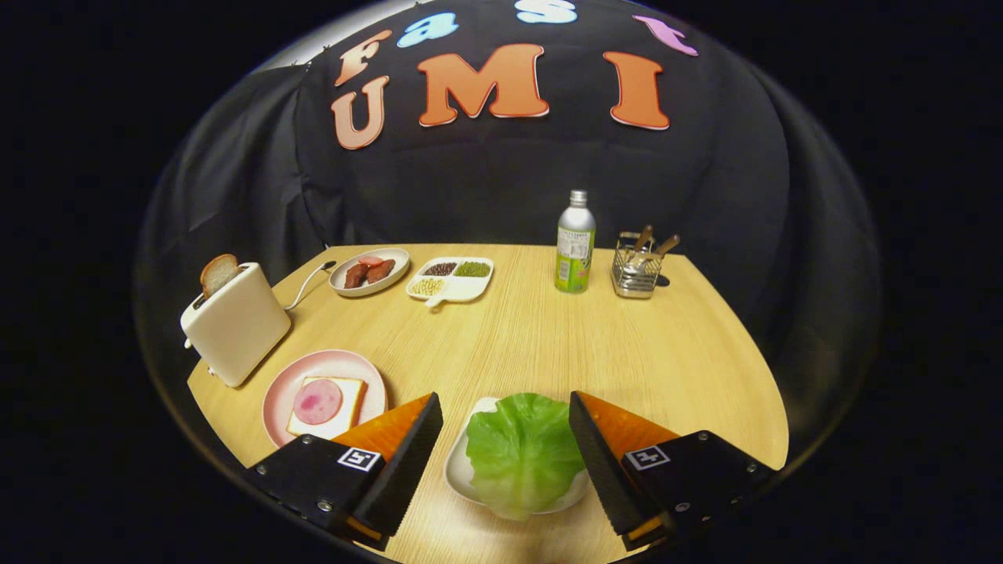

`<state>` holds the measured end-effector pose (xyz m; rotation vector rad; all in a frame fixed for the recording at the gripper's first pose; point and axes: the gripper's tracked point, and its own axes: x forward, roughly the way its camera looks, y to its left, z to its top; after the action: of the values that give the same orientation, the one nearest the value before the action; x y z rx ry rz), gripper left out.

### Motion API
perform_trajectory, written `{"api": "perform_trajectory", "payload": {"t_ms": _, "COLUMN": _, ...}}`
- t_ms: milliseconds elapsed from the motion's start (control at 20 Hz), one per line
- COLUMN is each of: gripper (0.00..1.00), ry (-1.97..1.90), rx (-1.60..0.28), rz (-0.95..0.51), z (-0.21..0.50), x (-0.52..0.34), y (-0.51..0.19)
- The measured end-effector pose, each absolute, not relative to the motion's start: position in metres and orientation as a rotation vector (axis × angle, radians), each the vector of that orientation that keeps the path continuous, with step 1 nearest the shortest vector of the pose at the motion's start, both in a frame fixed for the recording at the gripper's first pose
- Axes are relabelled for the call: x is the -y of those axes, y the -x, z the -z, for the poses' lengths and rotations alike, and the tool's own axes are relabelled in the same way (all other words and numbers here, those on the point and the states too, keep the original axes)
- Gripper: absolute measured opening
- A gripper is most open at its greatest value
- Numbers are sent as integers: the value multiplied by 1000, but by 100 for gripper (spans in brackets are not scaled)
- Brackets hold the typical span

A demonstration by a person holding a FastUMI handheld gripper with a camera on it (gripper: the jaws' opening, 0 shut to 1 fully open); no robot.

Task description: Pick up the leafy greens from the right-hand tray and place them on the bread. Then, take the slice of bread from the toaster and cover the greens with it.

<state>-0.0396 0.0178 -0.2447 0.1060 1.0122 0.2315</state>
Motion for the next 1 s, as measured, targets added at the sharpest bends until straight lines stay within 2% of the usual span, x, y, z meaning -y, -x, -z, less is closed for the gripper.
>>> {"api": "perform_trajectory", "payload": {"t_ms": 150, "gripper": 97, "ry": -130, "rx": -1093, "rz": -257, "z": 259, "x": -23, "y": 44}}
{"api": "perform_trajectory", "payload": {"t_ms": 450, "gripper": 95, "ry": -106, "rx": -1274, "rz": -214, "z": 303, "x": -8, "y": 60}}
{"api": "perform_trajectory", "payload": {"t_ms": 650, "gripper": 90, "ry": -88, "rx": -1327, "rz": -228, "z": 319, "x": -10, "y": 69}}
{"api": "perform_trajectory", "payload": {"t_ms": 750, "gripper": 85, "ry": -61, "rx": -1358, "rz": -227, "z": 330, "x": -9, "y": 74}}
{"api": "perform_trajectory", "payload": {"t_ms": 950, "gripper": 67, "ry": 11, "rx": -1363, "rz": -212, "z": 340, "x": -5, "y": 77}}
{"api": "perform_trajectory", "payload": {"t_ms": 1000, "gripper": 60, "ry": 21, "rx": -1341, "rz": -216, "z": 341, "x": -7, "y": 73}}
